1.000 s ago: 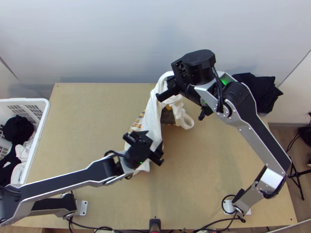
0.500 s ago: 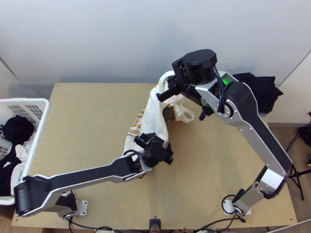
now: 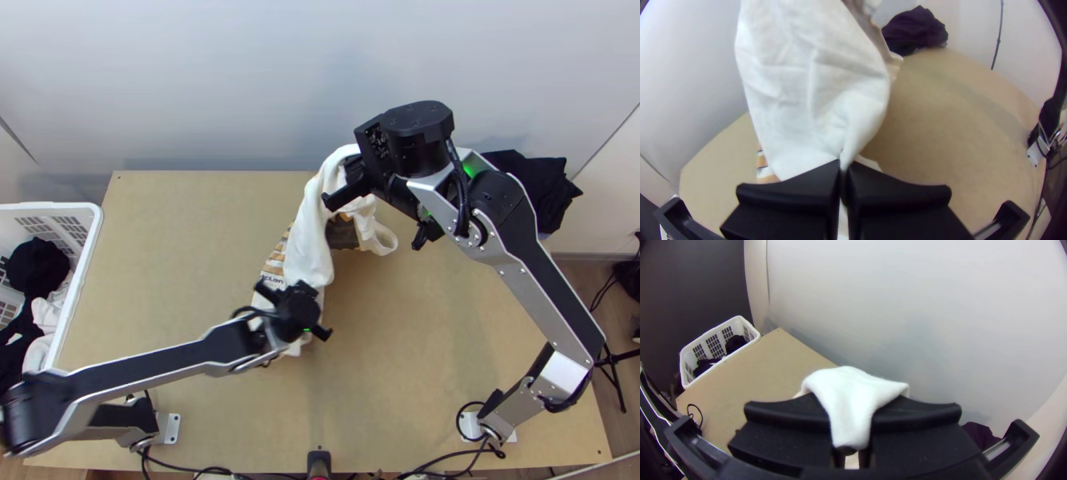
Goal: Fold the t-shirt
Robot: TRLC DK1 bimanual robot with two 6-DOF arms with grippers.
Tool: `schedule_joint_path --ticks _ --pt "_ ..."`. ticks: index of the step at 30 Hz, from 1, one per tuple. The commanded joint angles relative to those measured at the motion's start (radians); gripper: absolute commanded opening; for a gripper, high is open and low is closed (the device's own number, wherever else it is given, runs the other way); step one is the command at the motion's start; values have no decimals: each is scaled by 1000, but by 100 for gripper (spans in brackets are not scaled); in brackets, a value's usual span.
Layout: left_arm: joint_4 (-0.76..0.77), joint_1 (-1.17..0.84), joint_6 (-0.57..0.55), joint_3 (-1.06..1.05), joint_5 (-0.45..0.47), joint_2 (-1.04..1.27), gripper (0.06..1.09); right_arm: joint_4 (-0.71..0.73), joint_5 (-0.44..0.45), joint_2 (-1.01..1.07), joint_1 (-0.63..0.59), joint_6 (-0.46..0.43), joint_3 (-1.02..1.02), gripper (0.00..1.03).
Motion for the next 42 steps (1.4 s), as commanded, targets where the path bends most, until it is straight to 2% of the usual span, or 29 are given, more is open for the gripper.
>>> schedule_joint_path --ticks 1,3,9,11,14,15,16,20,21,22,23,24,27,33,37,41,42 --pt "-145 23 11 44 29 -258 10 6 0 6 1 4 -3 3" --pt "-244 84 -12 136 75 -309 10 6 0 9 1 2 -3 3" --pt "-432 353 -94 410 339 -436 10 9 0 11 -8 -2 -5 3" --pt "-462 562 -133 484 524 -444 10 7 0 9 -16 -2 -9 3" --pt "-439 1091 -245 508 958 -381 10 7 0 9 -22 -4 -17 3" --pt "-433 1253 -288 507 1084 -333 10 7 0 9 -20 -4 -20 3" --pt "-433 1352 -301 499 1170 -283 10 9 0 11 -20 -2 -20 3" --pt "-435 1523 -286 393 1268 -149 11 7 -2 15 -20 -2 -25 3" --pt "-433 1529 -272 355 1273 -137 23 7 -2 19 -19 -2 -28 3" --pt "-435 1531 -272 320 1274 -128 48 7 -2 22 -19 -2 -31 3" --pt "-435 1534 -263 287 1274 -128 79 7 -2 25 -19 -2 -31 3" --pt "-436 1534 -248 257 1274 -137 96 7 -2 28 -17 -2 -32 3" --pt "-433 1525 -231 189 1274 -198 104 7 -2 34 -13 -1 -32 3" --pt "-453 1450 -220 142 1271 -341 104 9 -2 40 -8 4 -29 3" --pt "-478 1381 -165 103 1259 -433 104 7 -2 39 -5 6 -28 3" --pt "-534 1270 -48 22 1247 -524 104 7 -2 35 -5 6 -26 3" --pt "-545 1240 -15 -4 1213 -542 104 7 -2 35 -5 6 -25 3"
